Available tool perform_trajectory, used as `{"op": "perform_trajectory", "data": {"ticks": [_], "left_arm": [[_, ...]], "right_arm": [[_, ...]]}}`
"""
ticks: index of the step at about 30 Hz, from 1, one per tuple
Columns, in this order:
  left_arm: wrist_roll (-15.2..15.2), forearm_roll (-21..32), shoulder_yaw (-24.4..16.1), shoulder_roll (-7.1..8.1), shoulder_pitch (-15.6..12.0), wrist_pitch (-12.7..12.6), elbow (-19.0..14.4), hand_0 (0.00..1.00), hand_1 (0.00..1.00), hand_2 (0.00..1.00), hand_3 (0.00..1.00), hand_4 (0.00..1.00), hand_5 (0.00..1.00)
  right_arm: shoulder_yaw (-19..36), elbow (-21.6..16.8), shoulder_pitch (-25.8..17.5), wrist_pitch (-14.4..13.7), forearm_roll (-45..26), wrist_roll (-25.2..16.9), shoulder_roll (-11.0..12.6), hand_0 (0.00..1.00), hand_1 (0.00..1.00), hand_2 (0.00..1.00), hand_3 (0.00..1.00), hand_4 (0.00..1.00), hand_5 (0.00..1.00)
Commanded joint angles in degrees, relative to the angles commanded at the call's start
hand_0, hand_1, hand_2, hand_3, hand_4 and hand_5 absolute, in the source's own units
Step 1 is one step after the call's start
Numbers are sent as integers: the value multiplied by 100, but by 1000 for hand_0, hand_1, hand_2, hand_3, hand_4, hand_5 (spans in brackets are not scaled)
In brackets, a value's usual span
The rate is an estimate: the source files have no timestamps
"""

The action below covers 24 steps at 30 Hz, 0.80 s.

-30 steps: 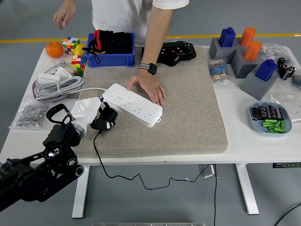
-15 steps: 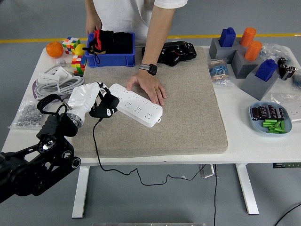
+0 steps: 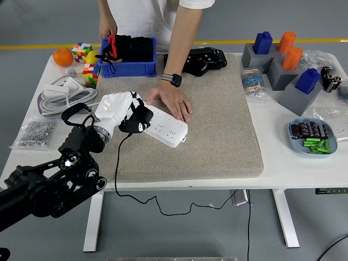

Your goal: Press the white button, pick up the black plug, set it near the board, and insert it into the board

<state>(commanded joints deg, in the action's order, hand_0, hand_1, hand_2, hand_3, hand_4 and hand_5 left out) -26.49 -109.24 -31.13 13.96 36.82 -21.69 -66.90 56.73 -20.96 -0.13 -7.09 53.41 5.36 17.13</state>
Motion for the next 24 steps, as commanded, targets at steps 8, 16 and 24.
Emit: {"op": "perform_trajectory", "data": {"ticks": [8, 16, 24], "left_arm": [[51, 44, 250, -246, 288, -1, 569, 166, 261, 270, 438, 533, 2], [89, 142, 515, -408, 477, 21, 1069, 163, 260, 271, 441, 535, 2], [62, 111, 621, -451, 528, 64, 1186, 162, 261, 273, 443, 539, 2]], "right_arm": [[-72, -8, 3, 6, -18, 0, 7, 567, 521, 540, 551, 642, 361], [-99, -6, 5, 4, -23, 0, 22, 569, 522, 538, 551, 643, 360], [-83, -1, -10, 4, -24, -1, 19, 567, 521, 538, 552, 641, 358]]}}
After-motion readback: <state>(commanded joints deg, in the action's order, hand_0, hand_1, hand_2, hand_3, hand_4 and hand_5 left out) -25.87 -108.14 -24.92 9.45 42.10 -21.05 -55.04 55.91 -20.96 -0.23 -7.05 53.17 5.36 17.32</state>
